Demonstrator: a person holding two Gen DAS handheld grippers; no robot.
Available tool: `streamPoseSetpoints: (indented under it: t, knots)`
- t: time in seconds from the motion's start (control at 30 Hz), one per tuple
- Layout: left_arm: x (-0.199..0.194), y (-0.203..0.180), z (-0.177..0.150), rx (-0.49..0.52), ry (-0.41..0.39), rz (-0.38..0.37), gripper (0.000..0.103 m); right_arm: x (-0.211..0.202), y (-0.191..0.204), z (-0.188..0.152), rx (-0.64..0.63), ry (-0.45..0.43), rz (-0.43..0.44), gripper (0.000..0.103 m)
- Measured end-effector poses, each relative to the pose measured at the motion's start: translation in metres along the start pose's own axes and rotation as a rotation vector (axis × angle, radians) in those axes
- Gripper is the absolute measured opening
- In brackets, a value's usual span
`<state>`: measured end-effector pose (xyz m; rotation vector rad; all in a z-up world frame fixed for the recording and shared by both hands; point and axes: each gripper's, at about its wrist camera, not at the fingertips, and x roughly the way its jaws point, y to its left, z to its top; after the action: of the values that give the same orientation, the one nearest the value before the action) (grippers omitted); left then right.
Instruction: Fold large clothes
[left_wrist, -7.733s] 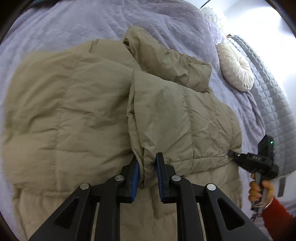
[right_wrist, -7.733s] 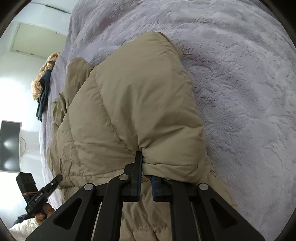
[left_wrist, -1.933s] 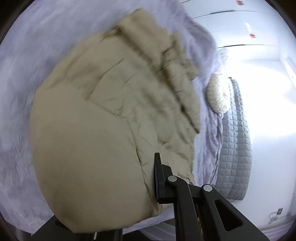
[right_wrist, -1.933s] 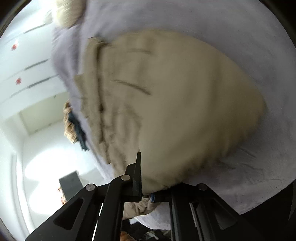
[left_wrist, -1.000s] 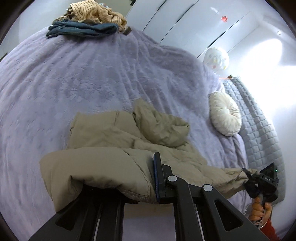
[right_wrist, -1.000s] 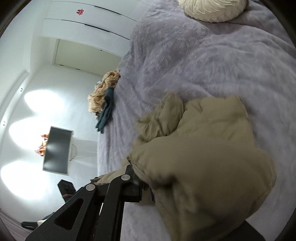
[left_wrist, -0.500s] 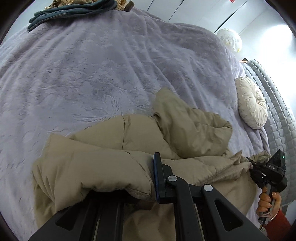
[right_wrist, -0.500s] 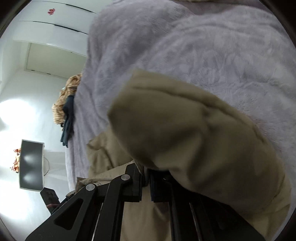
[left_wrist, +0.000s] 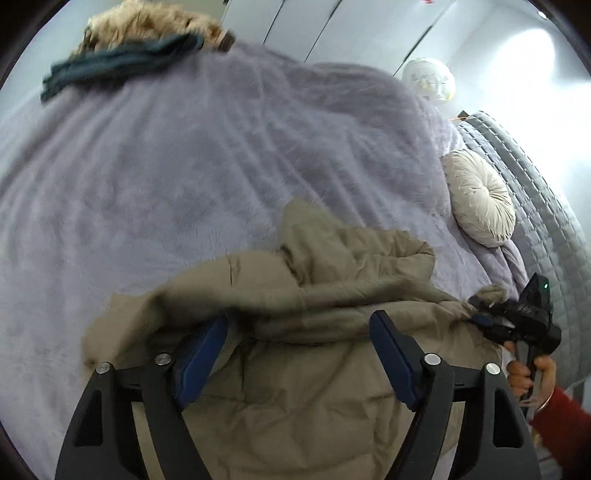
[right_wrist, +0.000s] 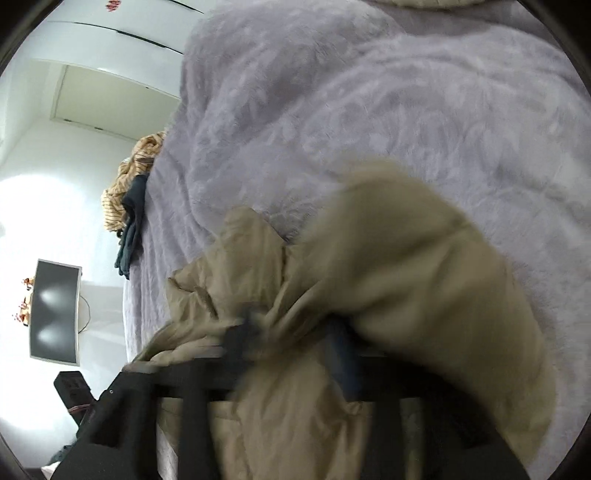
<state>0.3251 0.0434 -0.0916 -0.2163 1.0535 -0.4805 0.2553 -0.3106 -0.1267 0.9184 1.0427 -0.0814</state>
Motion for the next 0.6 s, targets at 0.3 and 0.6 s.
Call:
streamPoseSetpoints:
  t: [0.3,0.6]
  knots:
    - [0.003,-0.038,-0.024,0.151,0.042,0.016,0.028,0.002,0.047,-0.042,-0.201,0.063,-0.023,0.023]
    - [0.07,-0.039,-0.021,0.193,0.046,0.2,0.028,0.048,0.037,-0.032,-0.269,0.087,-0.157,0.016]
